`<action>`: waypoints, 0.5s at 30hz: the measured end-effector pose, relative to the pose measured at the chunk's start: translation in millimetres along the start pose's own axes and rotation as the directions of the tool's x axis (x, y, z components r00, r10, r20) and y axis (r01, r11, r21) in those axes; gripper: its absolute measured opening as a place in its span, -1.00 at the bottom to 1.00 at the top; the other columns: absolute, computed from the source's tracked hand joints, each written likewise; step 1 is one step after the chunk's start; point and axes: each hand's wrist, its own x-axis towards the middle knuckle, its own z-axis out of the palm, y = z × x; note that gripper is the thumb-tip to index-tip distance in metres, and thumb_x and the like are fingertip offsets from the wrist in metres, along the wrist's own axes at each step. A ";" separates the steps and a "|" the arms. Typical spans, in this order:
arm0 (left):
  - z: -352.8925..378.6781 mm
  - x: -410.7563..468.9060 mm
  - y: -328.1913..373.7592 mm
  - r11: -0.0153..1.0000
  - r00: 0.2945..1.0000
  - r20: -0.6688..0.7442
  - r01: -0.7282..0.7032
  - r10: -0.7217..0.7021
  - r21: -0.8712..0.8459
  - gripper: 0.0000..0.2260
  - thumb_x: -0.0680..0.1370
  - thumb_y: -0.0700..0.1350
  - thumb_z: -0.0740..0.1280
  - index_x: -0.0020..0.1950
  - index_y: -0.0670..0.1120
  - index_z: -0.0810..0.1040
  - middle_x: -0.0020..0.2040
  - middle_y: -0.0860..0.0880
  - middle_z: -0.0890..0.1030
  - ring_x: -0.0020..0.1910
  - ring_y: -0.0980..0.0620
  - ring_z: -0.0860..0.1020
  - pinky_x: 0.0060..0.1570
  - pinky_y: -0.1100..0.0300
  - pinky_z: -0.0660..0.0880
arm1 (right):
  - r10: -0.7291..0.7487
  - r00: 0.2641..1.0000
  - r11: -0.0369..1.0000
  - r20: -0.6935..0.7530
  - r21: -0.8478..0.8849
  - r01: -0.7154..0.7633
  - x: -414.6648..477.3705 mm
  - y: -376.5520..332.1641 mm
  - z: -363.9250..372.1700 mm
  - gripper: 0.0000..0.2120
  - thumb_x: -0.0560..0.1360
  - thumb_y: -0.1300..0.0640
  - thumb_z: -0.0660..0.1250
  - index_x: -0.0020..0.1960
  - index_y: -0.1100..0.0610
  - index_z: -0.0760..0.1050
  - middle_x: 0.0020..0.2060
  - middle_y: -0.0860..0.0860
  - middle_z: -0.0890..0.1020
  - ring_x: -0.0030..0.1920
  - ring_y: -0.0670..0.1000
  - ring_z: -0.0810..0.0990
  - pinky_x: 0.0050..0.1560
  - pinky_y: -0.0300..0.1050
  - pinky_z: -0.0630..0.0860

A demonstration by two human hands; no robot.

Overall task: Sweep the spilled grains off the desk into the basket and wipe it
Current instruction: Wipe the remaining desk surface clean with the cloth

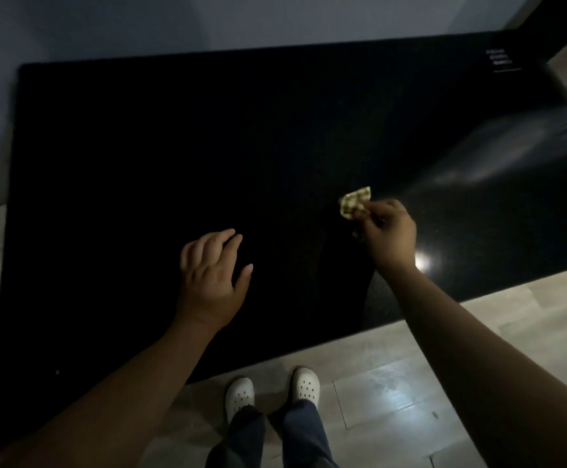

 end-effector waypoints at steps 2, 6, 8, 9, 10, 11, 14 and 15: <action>-1.8 1.0 -0.6 1.000 1.000 0.021 0.014 -0.013 -0.020 -0.56 0.54 0.10 0.16 0.32 -0.11 0.47 0.32 -0.07 0.46 0.28 -0.09 0.38 0.31 -0.09 0.24 | -0.049 0.998 0.998 0.035 0.031 0.048 -6.7 -10.9 12.5 -0.83 0.47 0.23 0.41 0.06 0.17 0.64 -0.12 -0.07 0.54 -0.11 -0.09 0.60 -0.10 -0.37 0.48; -12.5 3.2 -4.2 0.990 0.997 0.069 0.029 -0.020 -0.138 -0.53 0.51 0.14 0.16 0.30 -0.10 0.49 0.30 -0.05 0.47 0.29 -0.04 0.36 0.30 -0.08 0.26 | -0.118 0.989 0.988 0.086 0.106 0.109 -17.9 -39.0 30.4 -0.87 0.47 0.23 0.42 0.01 0.15 0.65 -0.16 -0.17 0.51 -0.18 -0.29 0.54 -0.18 -0.51 0.38; -23.3 8.6 -8.9 0.980 0.995 0.100 0.026 -0.006 -0.195 -0.50 0.48 0.17 0.14 0.29 -0.09 0.51 0.28 -0.03 0.48 0.28 -0.03 0.38 0.29 -0.02 0.26 | -0.150 0.983 0.983 0.103 0.123 0.137 -14.2 -53.4 37.9 -0.88 0.47 0.22 0.42 0.00 0.13 0.66 -0.17 -0.17 0.51 -0.18 -0.28 0.53 -0.19 -0.51 0.38; -29.6 13.1 -12.6 0.971 0.992 0.127 0.032 -0.002 -0.235 -0.47 0.48 0.19 0.12 0.29 -0.09 0.51 0.27 -0.02 0.48 0.27 -0.02 0.39 0.29 0.00 0.28 | -0.157 0.981 0.982 0.109 0.127 0.143 -10.7 -59.4 41.8 -0.88 0.48 0.21 0.42 0.01 0.12 0.65 -0.17 -0.17 0.51 -0.17 -0.26 0.54 -0.20 -0.50 0.39; -35.5 17.8 -17.5 0.958 0.988 0.151 0.042 0.001 -0.283 -0.45 0.47 0.20 0.09 0.29 -0.10 0.51 0.25 -0.02 0.49 0.26 -0.02 0.41 0.28 0.01 0.31 | -0.159 0.981 0.981 0.115 0.130 0.144 -6.5 -65.0 45.1 -0.88 0.48 0.20 0.41 0.02 0.11 0.65 -0.16 -0.17 0.51 -0.16 -0.24 0.54 -0.19 -0.49 0.40; -40.4 22.8 -22.9 0.944 0.987 0.163 0.058 -0.005 -0.324 -0.44 0.47 0.20 0.07 0.29 -0.12 0.51 0.23 -0.03 0.49 0.23 -0.03 0.42 0.26 0.01 0.35 | -0.160 0.980 0.980 0.117 0.134 0.144 -1.8 -69.4 48.1 -0.87 0.49 0.19 0.41 0.02 0.11 0.65 -0.15 -0.17 0.51 -0.14 -0.22 0.55 -0.18 -0.46 0.42; -49.8 39.7 -42.2 0.935 0.990 0.131 0.091 -0.048 -0.344 -0.44 0.48 0.19 0.05 0.26 -0.14 0.52 0.17 -0.07 0.51 0.17 -0.07 0.45 0.16 -0.04 0.43 | -0.154 0.981 0.979 0.117 0.149 0.136 15.2 -82.2 56.4 -0.86 0.50 0.16 0.40 0.05 0.09 0.65 -0.12 -0.17 0.52 -0.13 -0.23 0.55 -0.15 -0.42 0.47; -51.4 45.9 -48.9 0.937 0.989 0.134 0.110 -0.069 -0.333 -0.44 0.48 0.19 0.05 0.26 -0.14 0.52 0.16 -0.07 0.51 0.16 -0.07 0.45 0.15 -0.03 0.43 | -0.155 0.980 0.979 0.121 0.154 0.136 22.5 -86.4 59.8 -0.86 0.50 0.17 0.40 0.05 0.08 0.64 -0.11 -0.17 0.52 -0.13 -0.25 0.55 -0.16 -0.45 0.46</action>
